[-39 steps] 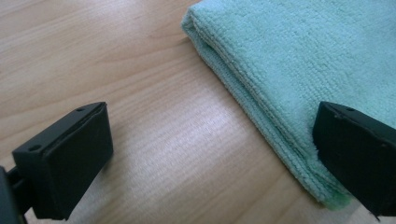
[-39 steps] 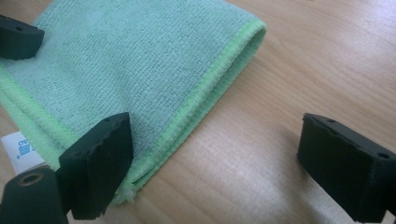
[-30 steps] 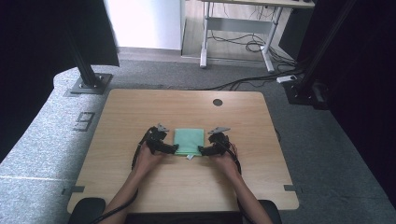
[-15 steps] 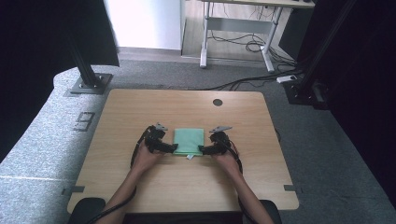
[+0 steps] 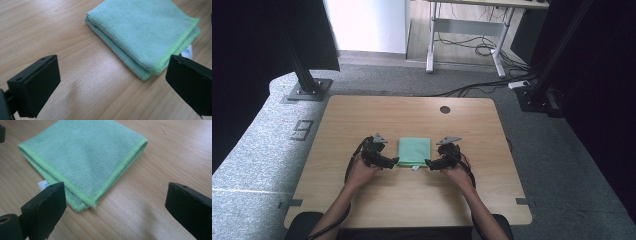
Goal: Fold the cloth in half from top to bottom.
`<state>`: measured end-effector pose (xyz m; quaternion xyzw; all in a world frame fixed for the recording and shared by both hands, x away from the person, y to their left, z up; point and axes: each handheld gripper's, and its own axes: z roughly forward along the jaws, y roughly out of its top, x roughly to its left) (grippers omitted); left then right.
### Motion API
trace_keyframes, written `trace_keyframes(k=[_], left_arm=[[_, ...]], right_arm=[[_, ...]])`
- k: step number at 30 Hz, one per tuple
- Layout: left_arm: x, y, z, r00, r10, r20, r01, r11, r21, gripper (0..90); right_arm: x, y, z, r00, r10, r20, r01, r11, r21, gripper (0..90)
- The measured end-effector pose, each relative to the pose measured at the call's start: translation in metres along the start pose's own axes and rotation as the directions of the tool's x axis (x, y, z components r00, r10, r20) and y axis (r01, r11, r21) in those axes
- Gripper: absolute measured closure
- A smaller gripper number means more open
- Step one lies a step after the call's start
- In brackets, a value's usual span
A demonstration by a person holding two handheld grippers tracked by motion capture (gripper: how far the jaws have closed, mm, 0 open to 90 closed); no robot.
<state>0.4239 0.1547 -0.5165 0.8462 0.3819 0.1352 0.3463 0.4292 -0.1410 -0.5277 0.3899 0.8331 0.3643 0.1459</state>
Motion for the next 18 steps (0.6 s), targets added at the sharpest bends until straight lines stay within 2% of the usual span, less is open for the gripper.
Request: trace_keyframes(k=[9, 18], left_arm=[[-0.013, -0.005, -0.016, 0.9991, 0.043, 0.002, -0.043, 0.9990, -0.014, 0.0], [-0.018, -0.012, -0.033, 0.9975, 0.069, -0.017, -0.070, 0.9974, -0.019, 0.0]], right_arm=[[0.002, -0.005, -0.020, 0.9995, -0.031, -0.001, 0.031, 0.9993, -0.020, 0.0], [0.004, -0.009, -0.040, 0.9987, -0.051, 0.005, 0.052, 0.9977, -0.045, 0.0]])
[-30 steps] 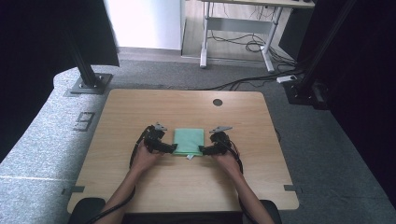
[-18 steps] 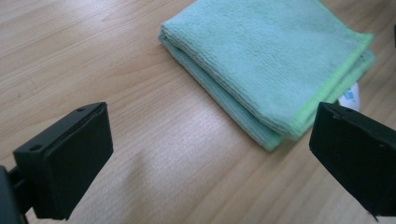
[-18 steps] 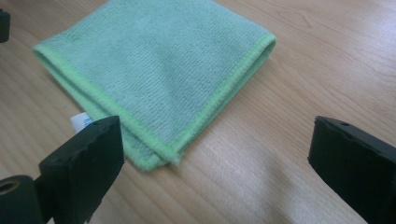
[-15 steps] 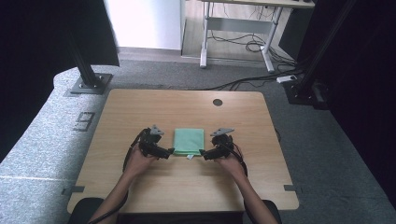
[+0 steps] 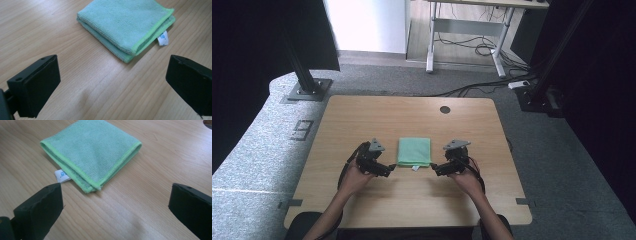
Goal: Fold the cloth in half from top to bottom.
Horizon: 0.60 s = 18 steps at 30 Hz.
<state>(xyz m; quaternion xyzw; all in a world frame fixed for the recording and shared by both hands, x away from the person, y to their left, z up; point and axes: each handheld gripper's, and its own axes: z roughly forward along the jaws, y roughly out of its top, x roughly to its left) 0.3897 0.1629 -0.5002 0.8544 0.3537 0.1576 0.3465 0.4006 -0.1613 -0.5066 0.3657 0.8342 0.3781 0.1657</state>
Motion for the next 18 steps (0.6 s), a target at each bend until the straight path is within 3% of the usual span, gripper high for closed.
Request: trace_keyframes(k=[9, 18], left_arm=[[-0.002, -0.014, -0.013, 0.9998, 0.013, -0.016, -0.013, 0.9999, -0.001, 0.0], [0.000, -0.032, -0.020, 0.9998, -0.009, -0.019, 0.009, 1.0000, -0.003, 0.0]], right_arm=[[0.002, -0.010, -0.016, 1.0000, -0.008, 0.004, 0.008, 0.9998, -0.016, 0.0], [0.001, -0.026, -0.028, 0.9999, 0.002, 0.017, -0.002, 0.9999, -0.017, 0.0]])
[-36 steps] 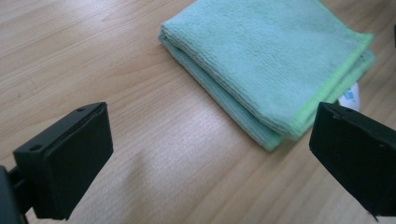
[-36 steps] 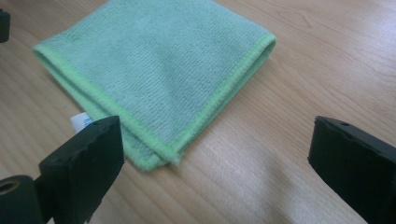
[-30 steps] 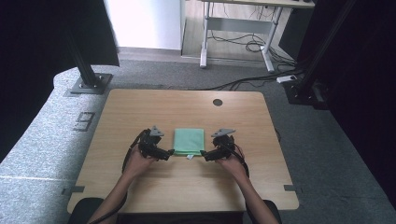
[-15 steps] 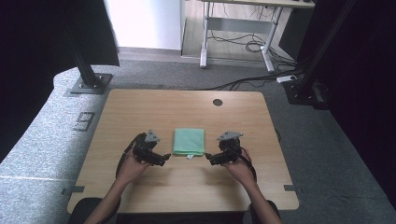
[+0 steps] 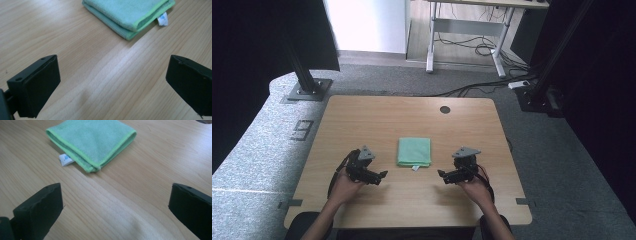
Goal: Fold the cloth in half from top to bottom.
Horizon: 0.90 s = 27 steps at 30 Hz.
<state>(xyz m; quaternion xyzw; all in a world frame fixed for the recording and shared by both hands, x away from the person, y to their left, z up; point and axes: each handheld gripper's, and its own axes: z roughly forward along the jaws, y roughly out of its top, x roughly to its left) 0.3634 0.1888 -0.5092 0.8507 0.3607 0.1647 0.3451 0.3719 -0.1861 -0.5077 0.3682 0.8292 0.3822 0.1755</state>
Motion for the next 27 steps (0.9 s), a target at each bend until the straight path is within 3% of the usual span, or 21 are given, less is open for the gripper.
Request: trace_keyframes(k=[11, 18, 22, 27], left_arm=[[0.000, -0.026, 0.009, 0.9996, -0.028, 0.005, 0.028, 0.9988, 0.039, 0.0], [-0.005, -0.031, 0.018, 1.0000, 0.000, -0.008, 0.001, 0.9965, 0.083, 0.0], [-0.003, -0.034, 0.022, 0.9992, -0.031, 0.024, 0.030, 0.9974, 0.065, 0.0], [-0.002, -0.034, 0.023, 0.9992, -0.029, 0.027, 0.027, 0.9975, 0.065, 0.0]], right_arm=[[-0.010, -0.028, -0.002, 0.9991, 0.035, 0.023, -0.035, 0.9993, 0.015, 0.0], [-0.014, -0.044, 0.007, 0.9986, 0.048, 0.023, -0.049, 0.9978, 0.044, 0.0], [-0.013, -0.050, 0.012, 0.9985, 0.050, 0.019, -0.051, 0.9967, 0.062, 0.0], [-0.010, -0.051, 0.015, 0.9988, 0.042, 0.025, -0.043, 0.9965, 0.071, 0.0]])
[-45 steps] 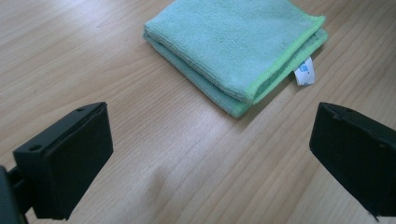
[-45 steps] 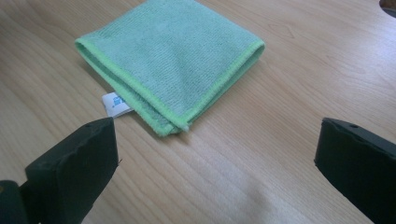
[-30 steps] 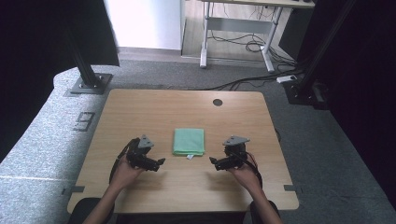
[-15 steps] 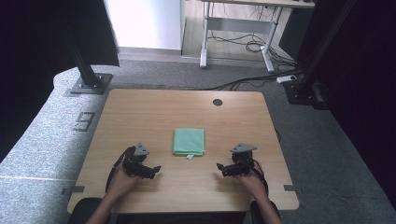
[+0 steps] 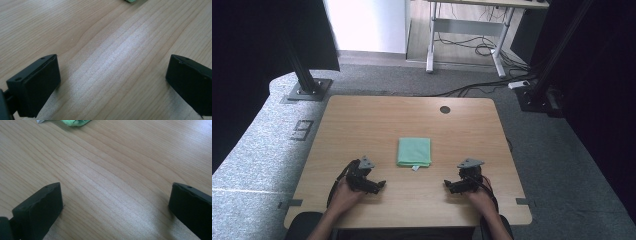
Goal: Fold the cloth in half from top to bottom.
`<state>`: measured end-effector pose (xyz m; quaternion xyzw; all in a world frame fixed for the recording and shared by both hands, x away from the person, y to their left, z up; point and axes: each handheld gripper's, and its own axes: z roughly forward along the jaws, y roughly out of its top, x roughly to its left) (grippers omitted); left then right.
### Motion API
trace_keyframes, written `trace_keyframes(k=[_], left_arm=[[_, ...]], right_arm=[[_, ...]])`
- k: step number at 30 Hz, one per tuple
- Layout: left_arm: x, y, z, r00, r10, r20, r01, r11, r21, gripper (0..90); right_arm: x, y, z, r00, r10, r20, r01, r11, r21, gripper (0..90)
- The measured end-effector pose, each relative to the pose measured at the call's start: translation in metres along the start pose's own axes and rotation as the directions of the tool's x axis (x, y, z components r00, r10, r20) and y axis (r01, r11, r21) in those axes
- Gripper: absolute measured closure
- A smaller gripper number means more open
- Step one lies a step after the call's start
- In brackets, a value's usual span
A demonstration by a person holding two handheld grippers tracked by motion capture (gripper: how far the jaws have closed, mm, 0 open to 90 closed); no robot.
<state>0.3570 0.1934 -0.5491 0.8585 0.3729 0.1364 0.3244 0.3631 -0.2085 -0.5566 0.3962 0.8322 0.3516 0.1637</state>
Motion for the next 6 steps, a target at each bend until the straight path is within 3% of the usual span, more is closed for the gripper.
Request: trace_keyframes(k=[6], left_arm=[[0.0001, 0.0011, 0.0010, 1.0000, -0.006, -0.007, 0.006, 1.0000, 0.000, 0.0]], right_arm=[[-0.0001, -0.0001, 0.0000, 1.0000, 0.000, 0.000, 0.000, 1.0000, 0.000, 0.0]])
